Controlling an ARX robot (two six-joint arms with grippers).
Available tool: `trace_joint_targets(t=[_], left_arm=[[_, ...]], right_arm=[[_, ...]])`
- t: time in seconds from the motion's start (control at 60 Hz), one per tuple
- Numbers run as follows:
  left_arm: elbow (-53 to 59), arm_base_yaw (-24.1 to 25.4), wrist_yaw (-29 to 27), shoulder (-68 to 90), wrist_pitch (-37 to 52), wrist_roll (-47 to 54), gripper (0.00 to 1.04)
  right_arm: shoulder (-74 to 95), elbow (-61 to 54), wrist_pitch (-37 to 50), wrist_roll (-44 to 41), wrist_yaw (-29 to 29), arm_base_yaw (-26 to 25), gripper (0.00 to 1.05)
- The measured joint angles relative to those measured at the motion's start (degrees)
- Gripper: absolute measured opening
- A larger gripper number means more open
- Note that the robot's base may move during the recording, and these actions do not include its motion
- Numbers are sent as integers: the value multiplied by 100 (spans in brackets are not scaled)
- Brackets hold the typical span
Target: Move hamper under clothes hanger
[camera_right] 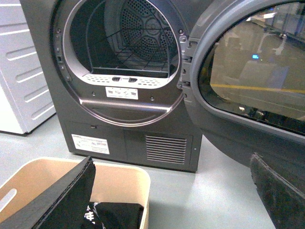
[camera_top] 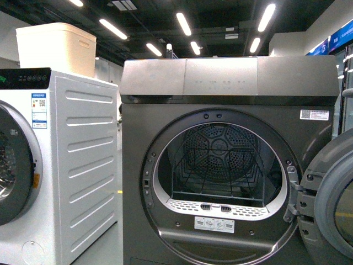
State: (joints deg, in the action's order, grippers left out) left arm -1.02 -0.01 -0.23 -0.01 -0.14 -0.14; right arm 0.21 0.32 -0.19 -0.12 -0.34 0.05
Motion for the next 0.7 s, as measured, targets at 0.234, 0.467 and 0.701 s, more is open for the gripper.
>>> trace_joint_targets(t=[0.234, 0.467, 0.701], left_arm=[[0, -4, 20, 0, 0, 0, 98], [0, -4, 20, 0, 0, 0, 98], [0, -4, 20, 0, 0, 0, 98]], right_arm=[[0, 2, 2, 0, 24, -4, 97], [0, 2, 2, 0, 24, -4, 97], [0, 2, 2, 0, 24, -4, 97]])
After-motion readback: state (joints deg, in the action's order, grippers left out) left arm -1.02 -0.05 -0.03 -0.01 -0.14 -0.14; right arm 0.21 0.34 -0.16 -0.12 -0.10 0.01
